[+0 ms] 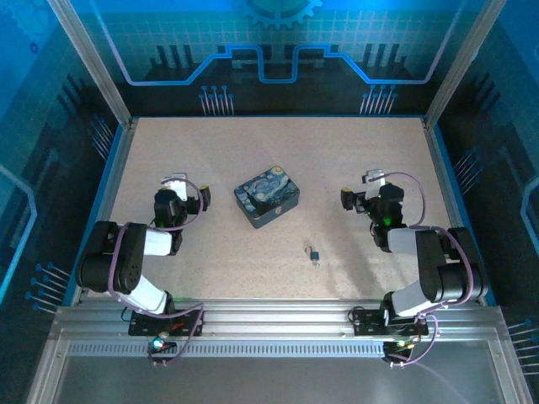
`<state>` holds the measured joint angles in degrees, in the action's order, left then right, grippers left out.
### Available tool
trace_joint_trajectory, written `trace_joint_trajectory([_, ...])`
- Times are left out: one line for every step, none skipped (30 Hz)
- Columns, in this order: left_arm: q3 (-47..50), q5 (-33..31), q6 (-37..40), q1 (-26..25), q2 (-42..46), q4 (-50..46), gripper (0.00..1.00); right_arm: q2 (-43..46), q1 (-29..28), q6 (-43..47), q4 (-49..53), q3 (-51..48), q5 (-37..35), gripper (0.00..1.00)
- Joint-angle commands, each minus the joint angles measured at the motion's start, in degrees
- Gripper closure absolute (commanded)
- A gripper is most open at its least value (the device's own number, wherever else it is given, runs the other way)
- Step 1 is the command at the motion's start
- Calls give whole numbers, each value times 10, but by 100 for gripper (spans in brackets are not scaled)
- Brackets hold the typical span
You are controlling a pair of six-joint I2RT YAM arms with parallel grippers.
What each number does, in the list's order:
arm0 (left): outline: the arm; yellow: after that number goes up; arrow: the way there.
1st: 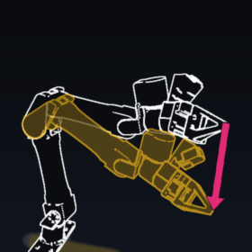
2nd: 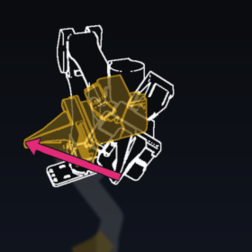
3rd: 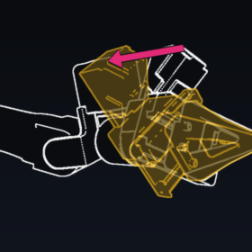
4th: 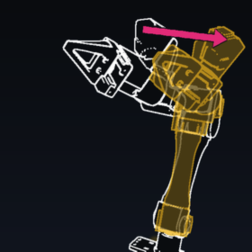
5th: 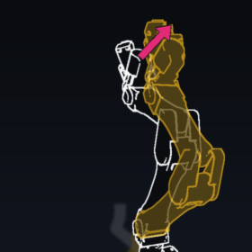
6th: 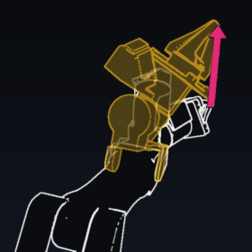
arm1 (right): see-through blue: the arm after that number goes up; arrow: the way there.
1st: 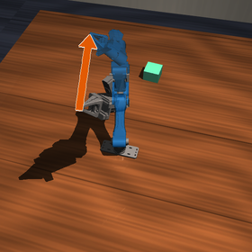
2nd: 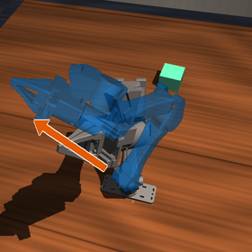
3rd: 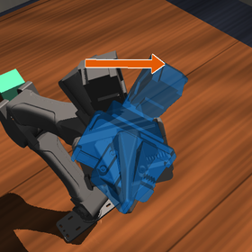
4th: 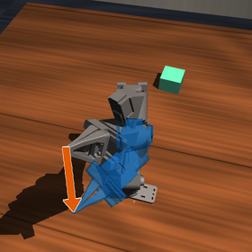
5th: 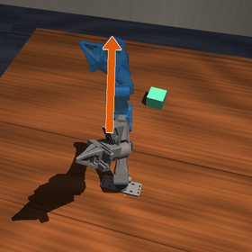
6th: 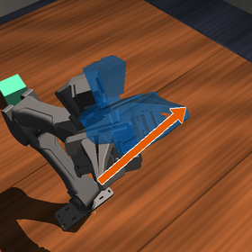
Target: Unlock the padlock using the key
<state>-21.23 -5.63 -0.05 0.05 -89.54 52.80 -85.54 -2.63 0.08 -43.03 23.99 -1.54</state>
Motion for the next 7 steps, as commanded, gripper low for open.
trace_joint_trajectory([-5, 14, -7, 2, 8, 2, 1, -7, -7, 6, 2, 10, -9, 0])
trace_joint_trajectory([-4, 14, -7, 2, 8, 1, 1, -7, -6, 7, 2, 10, -9, 0])
trace_joint_trajectory([-4, 14, -7, 2, 9, 2, 1, -7, -6, 7, 2, 10, -10, 0])
trace_joint_trajectory([-4, 14, -7, 2, 9, 1, 1, -7, -5, 7, 2, 10, -9, 0])
trace_joint_trajectory([-4, 14, -8, 2, 9, 1, 1, -7, -6, 7, 2, 10, -9, 0])
trace_joint_trajectory([-4, 14, -7, 2, 9, 2, 1, -6, -6, 6, 2, 10, -9, 0])
trace_joint_trajectory([-4, 13, -8, 2, 9, 1, 1, -6, -6, 7, 2, 9, -9, 0])
